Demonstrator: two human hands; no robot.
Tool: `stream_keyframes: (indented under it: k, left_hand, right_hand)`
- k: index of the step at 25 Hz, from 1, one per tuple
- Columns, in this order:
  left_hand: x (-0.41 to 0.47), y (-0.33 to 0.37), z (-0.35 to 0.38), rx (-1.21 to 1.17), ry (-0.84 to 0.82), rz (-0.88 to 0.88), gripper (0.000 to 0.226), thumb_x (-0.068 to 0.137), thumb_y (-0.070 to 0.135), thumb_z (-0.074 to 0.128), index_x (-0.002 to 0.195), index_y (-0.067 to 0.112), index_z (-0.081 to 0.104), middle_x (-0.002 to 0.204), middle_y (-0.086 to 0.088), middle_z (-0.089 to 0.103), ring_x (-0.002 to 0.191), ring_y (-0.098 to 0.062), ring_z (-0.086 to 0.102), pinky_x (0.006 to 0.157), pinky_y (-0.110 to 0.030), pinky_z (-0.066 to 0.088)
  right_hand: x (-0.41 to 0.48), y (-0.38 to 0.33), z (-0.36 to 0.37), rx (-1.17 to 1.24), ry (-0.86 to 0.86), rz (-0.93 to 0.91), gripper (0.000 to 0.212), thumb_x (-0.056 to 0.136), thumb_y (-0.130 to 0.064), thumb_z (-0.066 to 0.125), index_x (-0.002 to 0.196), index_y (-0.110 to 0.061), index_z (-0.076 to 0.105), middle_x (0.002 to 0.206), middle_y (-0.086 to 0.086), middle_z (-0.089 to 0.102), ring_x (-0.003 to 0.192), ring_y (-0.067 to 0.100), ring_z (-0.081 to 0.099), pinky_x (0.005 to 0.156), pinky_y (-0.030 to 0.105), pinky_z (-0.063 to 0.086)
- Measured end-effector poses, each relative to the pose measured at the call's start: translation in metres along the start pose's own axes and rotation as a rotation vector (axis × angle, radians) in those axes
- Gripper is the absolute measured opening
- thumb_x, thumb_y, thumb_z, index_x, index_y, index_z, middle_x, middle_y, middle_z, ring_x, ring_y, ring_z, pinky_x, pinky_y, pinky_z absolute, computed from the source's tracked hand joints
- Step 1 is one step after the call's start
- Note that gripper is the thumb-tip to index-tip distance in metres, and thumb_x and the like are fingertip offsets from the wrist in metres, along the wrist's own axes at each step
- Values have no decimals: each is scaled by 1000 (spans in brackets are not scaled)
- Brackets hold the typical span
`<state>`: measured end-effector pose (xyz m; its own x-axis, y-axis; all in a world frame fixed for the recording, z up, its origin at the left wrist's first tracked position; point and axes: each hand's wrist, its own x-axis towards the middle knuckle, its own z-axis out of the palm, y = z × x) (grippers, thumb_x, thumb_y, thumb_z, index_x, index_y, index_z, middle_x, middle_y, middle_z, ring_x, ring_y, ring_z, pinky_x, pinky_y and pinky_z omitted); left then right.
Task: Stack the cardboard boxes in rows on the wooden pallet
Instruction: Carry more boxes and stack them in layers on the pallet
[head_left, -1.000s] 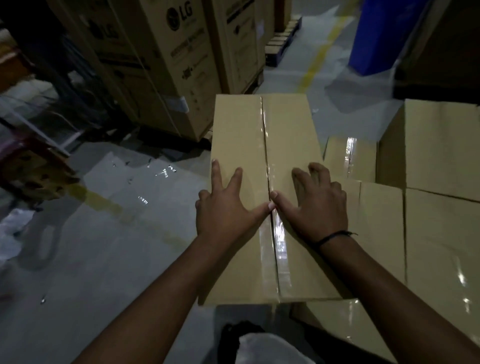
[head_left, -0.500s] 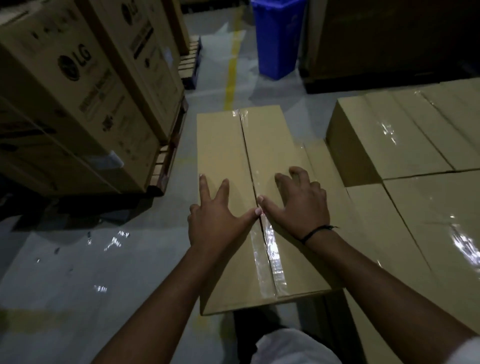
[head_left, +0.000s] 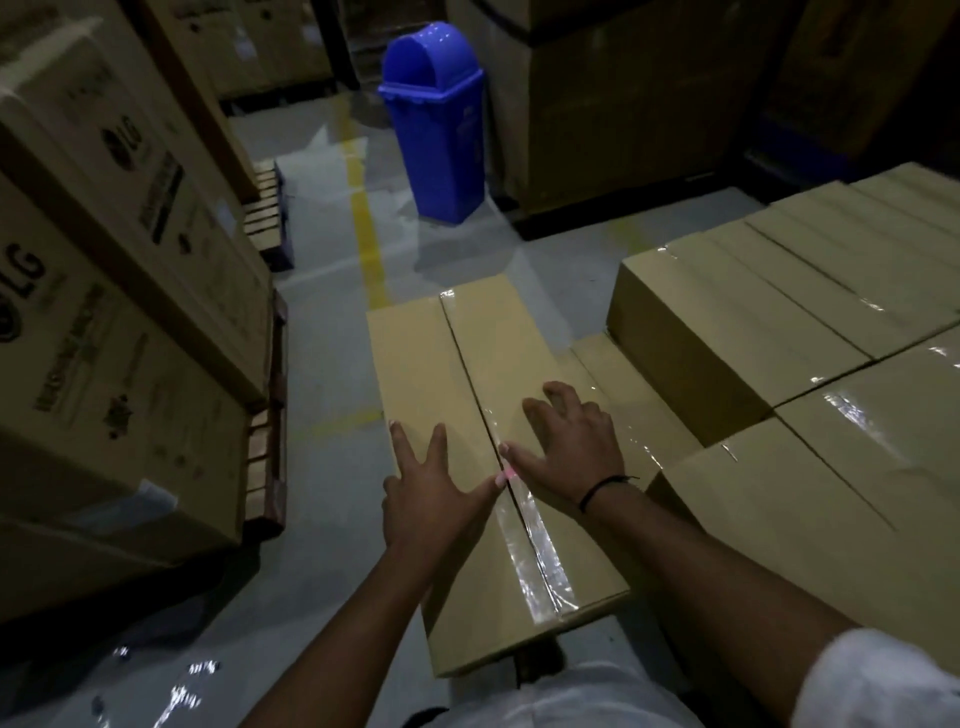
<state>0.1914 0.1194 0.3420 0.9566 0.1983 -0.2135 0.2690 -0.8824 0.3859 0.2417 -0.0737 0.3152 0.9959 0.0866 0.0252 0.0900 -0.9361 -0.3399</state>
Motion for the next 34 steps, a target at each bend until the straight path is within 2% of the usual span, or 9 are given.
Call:
stream_keyframes:
  k: [3, 6, 11, 15, 19, 23, 28, 34]
  left_hand:
    - [39, -19, -6, -31, -82, 8, 127, 58, 96, 57, 159, 40, 4, 163, -8, -29, 135, -51, 41, 103, -52, 47]
    - [74, -33, -16, -58, -185, 43, 132, 55, 95, 60, 159, 39, 1, 162, -14, -30, 139, -53, 35, 104, -52, 44]
    - [131, -41, -27, -69, -234, 157, 137, 46, 101, 59, 158, 38, 11, 164, -14, -14, 130, -50, 48, 96, -48, 53]
    - [165, -17, -22, -33, -253, 255, 138, 42, 100, 60, 157, 38, 16, 163, -13, -9, 121, -48, 55, 91, -47, 56]
    - [201, 24, -2, -8, -271, 294, 132, 46, 94, 67, 155, 34, 22, 162, -15, -7, 114, -46, 60, 85, -42, 57]
    - [243, 86, 31, -9, -313, 278, 129, 47, 89, 71, 153, 29, 28, 161, -17, -3, 114, -45, 61, 86, -44, 58]
    - [276, 169, 71, 13, -368, 246, 114, 60, 79, 77, 149, 23, 33, 158, -20, 4, 108, -42, 62, 79, -38, 55]
    - [305, 234, 112, 32, -330, 136, 119, 62, 79, 76, 156, 27, 24, 156, -17, 12, 130, -49, 42, 98, -49, 48]
  right_hand:
    - [25, -16, 10, -56, 24, 53, 69, 74, -80, 48, 128, -37, 53, 150, -2, 35, 115, 34, 51, 97, 42, 39]
    - [39, -34, 18, -93, 26, 103, 69, 74, -79, 51, 127, -36, 54, 149, -1, 36, 115, 35, 51, 96, 42, 40]
    - [72, -52, 12, -116, 44, 235, 71, 71, -77, 59, 128, -35, 55, 150, 1, 34, 116, 35, 52, 98, 45, 42]
    - [93, -37, 12, -98, 25, 340, 72, 72, -77, 60, 132, -37, 53, 152, 0, 30, 121, 35, 49, 102, 46, 39]
    - [126, 8, 11, -56, 15, 410, 75, 72, -75, 64, 136, -37, 51, 155, 0, 27, 125, 36, 47, 104, 48, 37]
    - [175, 79, 19, 18, -39, 409, 75, 73, -71, 66, 137, -37, 48, 154, -1, 26, 127, 35, 46, 106, 49, 37]
    - [220, 172, 19, 107, -131, 431, 74, 74, -69, 68, 136, -36, 46, 153, 0, 23, 126, 35, 47, 105, 48, 39]
    - [247, 235, 38, 201, -238, 473, 73, 75, -73, 64, 137, -39, 47, 156, -7, 21, 130, 32, 42, 103, 48, 45]
